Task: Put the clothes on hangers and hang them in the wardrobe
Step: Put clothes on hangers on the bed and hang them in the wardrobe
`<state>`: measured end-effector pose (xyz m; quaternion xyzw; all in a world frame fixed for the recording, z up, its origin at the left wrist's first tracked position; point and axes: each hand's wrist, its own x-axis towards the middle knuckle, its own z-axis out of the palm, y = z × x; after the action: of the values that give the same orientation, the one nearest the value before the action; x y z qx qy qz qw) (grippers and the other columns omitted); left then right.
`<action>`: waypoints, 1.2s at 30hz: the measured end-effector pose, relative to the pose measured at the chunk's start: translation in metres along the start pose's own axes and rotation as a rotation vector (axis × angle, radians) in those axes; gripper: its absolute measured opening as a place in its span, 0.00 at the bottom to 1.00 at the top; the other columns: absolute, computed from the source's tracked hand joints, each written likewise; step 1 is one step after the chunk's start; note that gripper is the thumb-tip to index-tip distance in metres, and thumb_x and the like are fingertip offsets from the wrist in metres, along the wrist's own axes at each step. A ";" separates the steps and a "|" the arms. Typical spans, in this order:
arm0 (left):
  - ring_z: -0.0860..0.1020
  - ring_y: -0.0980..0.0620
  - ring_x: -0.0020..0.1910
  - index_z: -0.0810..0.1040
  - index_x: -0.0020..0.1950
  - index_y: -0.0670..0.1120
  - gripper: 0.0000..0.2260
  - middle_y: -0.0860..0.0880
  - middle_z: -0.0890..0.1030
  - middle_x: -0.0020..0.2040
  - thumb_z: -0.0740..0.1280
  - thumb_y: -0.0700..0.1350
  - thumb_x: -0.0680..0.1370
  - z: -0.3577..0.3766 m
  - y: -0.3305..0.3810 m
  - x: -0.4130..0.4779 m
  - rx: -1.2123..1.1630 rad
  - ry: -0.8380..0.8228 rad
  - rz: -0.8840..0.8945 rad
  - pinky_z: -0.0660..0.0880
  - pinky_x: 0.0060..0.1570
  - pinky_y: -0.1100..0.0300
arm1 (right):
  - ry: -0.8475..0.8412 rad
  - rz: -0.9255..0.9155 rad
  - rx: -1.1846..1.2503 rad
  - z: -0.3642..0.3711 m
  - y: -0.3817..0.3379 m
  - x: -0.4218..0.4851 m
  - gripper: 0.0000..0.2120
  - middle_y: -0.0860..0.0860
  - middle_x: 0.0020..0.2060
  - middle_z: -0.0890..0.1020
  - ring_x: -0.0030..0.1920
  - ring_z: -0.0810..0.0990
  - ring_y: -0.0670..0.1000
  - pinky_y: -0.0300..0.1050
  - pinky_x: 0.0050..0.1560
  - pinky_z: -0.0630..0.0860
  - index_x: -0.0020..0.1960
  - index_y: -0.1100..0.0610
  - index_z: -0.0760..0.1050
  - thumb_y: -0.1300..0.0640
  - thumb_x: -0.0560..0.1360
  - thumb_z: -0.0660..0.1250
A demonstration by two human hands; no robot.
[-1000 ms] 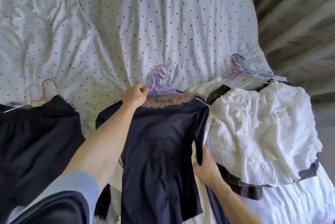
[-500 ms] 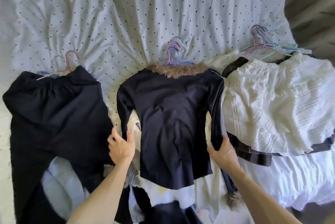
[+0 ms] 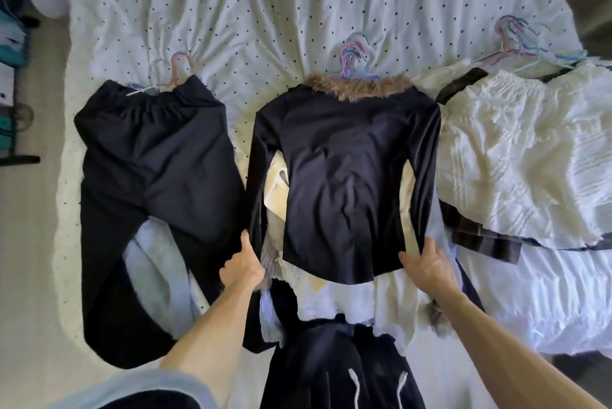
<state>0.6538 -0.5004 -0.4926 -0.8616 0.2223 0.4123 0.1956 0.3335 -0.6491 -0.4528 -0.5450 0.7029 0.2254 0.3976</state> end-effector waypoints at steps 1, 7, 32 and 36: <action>0.78 0.46 0.48 0.44 0.80 0.58 0.38 0.48 0.79 0.50 0.64 0.44 0.78 0.001 -0.003 -0.003 -0.074 0.016 0.016 0.75 0.46 0.52 | 0.016 -0.019 -0.001 0.002 0.003 -0.003 0.27 0.61 0.61 0.74 0.56 0.76 0.62 0.53 0.51 0.73 0.72 0.58 0.60 0.46 0.79 0.61; 0.78 0.48 0.49 0.62 0.76 0.58 0.25 0.49 0.82 0.57 0.62 0.49 0.79 0.001 -0.002 -0.053 -0.646 0.091 0.176 0.74 0.50 0.53 | 0.116 -0.056 0.039 0.003 0.024 -0.033 0.14 0.58 0.50 0.79 0.47 0.77 0.59 0.52 0.46 0.75 0.62 0.57 0.67 0.55 0.78 0.60; 0.58 0.46 0.77 0.60 0.79 0.51 0.26 0.49 0.64 0.77 0.56 0.53 0.81 0.024 0.155 -0.207 0.514 0.068 0.892 0.55 0.74 0.42 | 0.242 -0.160 0.270 -0.036 0.135 -0.178 0.19 0.49 0.66 0.78 0.52 0.82 0.49 0.42 0.51 0.74 0.71 0.47 0.71 0.50 0.81 0.61; 0.62 0.48 0.76 0.63 0.78 0.52 0.24 0.51 0.66 0.77 0.57 0.51 0.81 0.032 0.218 -0.288 0.632 0.129 1.177 0.55 0.75 0.43 | 0.581 -0.114 0.400 -0.061 0.210 -0.234 0.15 0.46 0.67 0.77 0.66 0.75 0.50 0.43 0.63 0.70 0.67 0.46 0.75 0.50 0.81 0.62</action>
<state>0.3532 -0.5999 -0.3149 -0.5208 0.7764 0.3130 0.1672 0.1373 -0.4937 -0.2537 -0.5360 0.7853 -0.1034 0.2921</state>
